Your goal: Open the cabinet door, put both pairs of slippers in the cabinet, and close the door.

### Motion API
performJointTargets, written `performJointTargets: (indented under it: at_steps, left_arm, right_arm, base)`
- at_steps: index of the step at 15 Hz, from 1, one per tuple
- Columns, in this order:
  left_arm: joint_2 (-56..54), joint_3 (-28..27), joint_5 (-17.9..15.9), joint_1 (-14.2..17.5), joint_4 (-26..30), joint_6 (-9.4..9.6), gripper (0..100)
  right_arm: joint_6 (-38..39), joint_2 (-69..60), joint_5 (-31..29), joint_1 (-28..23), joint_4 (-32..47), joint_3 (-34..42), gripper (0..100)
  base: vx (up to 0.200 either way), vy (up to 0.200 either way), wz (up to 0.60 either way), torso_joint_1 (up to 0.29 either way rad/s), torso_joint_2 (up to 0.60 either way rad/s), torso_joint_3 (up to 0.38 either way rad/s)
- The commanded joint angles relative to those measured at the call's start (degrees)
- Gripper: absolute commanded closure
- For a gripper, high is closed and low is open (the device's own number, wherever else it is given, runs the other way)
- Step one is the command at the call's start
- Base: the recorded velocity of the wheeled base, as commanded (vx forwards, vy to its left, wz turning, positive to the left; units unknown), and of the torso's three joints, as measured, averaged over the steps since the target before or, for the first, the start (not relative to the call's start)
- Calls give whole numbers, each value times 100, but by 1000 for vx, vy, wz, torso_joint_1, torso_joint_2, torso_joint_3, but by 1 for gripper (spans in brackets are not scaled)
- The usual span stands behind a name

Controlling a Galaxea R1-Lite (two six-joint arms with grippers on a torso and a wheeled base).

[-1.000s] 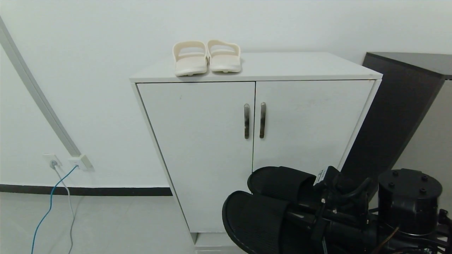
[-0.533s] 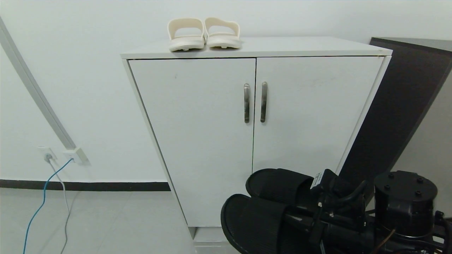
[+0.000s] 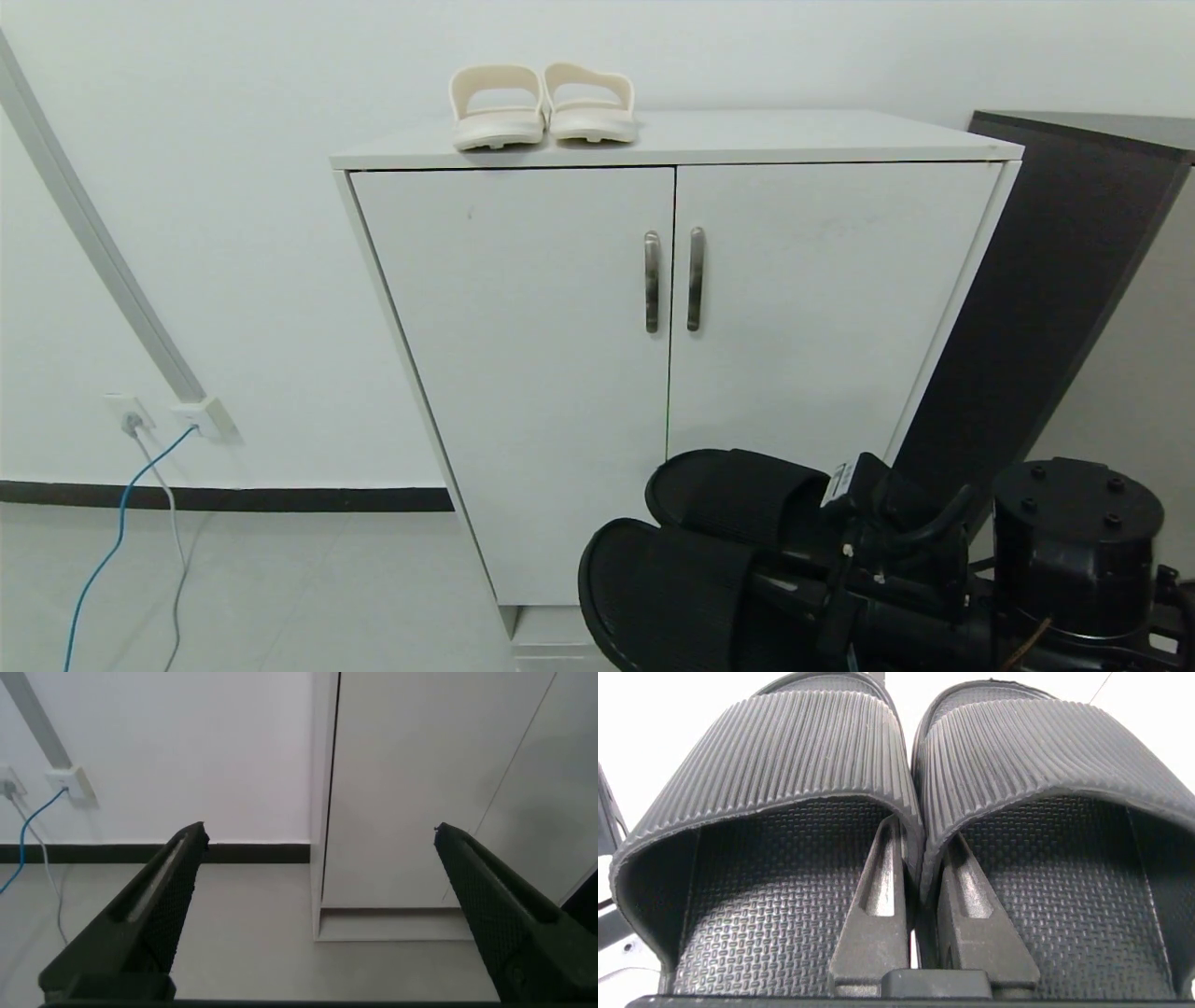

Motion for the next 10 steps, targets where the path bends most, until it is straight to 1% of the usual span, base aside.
performJointTargets:
  at_steps: [1,2,4,5,6,7,8,9,10]
  left_arm:
    - [766,-739,-188,-120,-42,-82,0]
    - [1196,-1055,-451,-120,-50,-108,0]
    - [2277,-1661,-1392,-120,-59,-187,0]
    - [2629,-1872,-1761,-120,-77,-196,0]
    - [2884,-2039,-2033,-120,-94,-196,0]
    - [3429,-2382,-2499,-129,-314,-196,0]
    - [3780,-2584,-2692,-155,-543,-196,0]
    - [4097,-2734,-2798,-261,-762,-196,0]
    - [4492,-2909,-2824,-498,-1070,-205,0]
  right_arm:
    - [5,22,8,-11,-3,3,100]
    - [5,22,8,-11,-3,3,100]
    - [-30,31,-35,-11,-3,21,100]
    - [-30,31,-35,-11,-3,65,100]
    - [-21,31,-35,-11,-3,65,100]
    - [-13,31,-27,-11,-3,74,100]
    - [-21,31,-18,-11,-3,74,100]
    - [-21,31,-9,-11,-3,74,100]
    - [-21,31,-9,-11,-3,74,100]
  base:
    - [0,0,0,0,0,0]
    - [0,0,0,0,0,0]
    - [0,0,0,0,0,0]
    - [0,0,0,0,0,0]
    - [0,0,0,7,80,149]
    - [0,0,0,-7,310,134]
    - [0,0,0,2,188,46]
    - [0,0,0,7,115,27]
    - [0,0,0,2,71,36]
